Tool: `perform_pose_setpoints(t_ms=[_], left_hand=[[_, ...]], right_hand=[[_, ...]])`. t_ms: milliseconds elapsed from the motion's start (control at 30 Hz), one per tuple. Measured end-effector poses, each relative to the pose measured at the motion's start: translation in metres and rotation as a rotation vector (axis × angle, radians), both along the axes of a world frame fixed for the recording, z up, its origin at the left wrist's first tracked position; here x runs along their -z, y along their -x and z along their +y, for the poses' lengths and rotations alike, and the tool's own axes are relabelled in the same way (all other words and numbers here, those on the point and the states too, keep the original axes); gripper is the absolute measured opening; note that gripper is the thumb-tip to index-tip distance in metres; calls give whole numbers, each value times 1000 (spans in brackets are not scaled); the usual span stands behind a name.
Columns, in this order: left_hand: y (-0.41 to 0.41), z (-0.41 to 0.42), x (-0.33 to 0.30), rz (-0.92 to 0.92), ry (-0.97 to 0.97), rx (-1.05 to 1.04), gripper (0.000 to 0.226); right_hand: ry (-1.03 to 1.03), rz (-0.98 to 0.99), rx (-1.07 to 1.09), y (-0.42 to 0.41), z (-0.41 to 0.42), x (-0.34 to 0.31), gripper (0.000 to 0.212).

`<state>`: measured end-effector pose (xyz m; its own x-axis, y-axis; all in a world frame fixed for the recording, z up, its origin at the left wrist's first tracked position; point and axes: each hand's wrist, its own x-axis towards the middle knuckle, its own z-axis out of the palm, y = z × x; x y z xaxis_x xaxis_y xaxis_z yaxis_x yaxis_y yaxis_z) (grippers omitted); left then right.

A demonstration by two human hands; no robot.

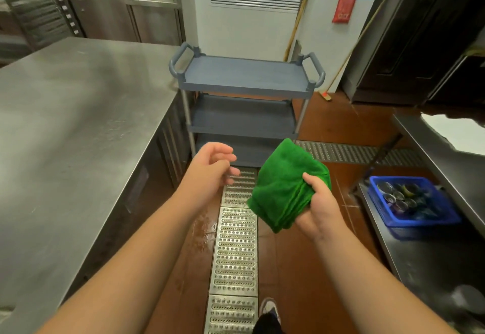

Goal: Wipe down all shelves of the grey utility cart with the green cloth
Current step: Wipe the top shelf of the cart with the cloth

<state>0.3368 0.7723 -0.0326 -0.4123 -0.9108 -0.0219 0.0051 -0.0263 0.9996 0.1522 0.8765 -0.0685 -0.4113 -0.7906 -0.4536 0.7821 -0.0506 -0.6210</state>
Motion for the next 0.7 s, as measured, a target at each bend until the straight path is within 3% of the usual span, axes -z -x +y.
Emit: perform_pose_setpoints(t_ms=[233, 500, 700], left_hand=[[65, -86, 7, -3, -23, -65, 30], [140, -208, 21, -64, -80, -165, 28], [164, -287, 23, -71, -82, -232, 28]], right_hand=[[10, -54, 40, 78, -64, 0, 36], [33, -121, -7, 188, -187, -4, 38], [38, -168, -52, 223, -278, -7, 38]])
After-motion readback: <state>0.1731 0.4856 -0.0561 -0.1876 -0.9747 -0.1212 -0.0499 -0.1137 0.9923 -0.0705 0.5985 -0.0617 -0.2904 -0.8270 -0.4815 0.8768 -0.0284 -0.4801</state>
